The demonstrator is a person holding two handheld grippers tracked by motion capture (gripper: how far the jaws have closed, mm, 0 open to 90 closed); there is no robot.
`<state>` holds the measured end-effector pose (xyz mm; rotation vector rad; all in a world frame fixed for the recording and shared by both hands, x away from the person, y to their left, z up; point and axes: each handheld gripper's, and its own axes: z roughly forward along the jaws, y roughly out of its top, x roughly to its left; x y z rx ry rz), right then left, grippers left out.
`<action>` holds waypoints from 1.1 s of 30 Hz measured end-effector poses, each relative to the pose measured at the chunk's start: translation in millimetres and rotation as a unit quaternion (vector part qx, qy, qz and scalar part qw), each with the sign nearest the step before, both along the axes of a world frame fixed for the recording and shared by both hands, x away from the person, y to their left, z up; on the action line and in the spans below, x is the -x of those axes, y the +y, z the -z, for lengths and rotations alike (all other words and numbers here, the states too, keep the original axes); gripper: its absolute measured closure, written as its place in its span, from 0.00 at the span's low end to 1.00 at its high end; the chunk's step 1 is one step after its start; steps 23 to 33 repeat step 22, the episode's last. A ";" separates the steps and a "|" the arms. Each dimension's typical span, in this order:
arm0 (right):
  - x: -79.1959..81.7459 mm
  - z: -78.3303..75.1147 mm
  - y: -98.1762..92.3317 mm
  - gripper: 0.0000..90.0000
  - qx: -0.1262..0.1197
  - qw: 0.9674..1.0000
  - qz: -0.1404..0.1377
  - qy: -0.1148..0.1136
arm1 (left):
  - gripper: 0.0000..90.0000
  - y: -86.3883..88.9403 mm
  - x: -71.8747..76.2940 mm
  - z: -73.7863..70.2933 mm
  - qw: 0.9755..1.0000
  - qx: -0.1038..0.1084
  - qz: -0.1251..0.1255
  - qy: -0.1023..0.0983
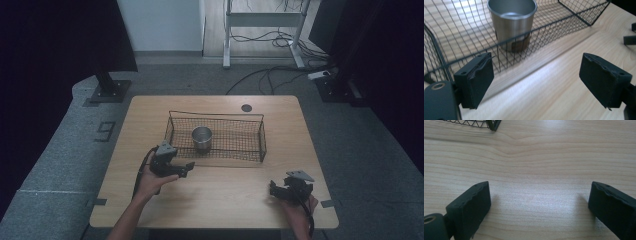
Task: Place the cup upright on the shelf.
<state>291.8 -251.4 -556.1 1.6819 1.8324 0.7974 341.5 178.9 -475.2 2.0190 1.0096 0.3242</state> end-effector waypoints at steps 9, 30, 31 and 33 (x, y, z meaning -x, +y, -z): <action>0.0 0.0 0.0 0.05 0.000 1.000 0.000 0.000 | 0.14 13.2 23.9 21.9 1.000 -0.001 -0.014 0.010; 0.0 0.0 0.2 0.05 0.001 1.000 0.000 0.000 | 0.16 21.1 30.5 32.2 0.999 0.009 -0.030 0.008; 0.0 0.0 0.2 0.05 0.001 1.000 0.000 0.000 | 0.16 21.1 30.5 32.2 0.999 0.009 -0.030 0.008; 0.0 0.0 0.2 0.05 0.001 1.000 0.000 0.000 | 0.16 21.1 30.5 32.2 0.999 0.009 -0.030 0.008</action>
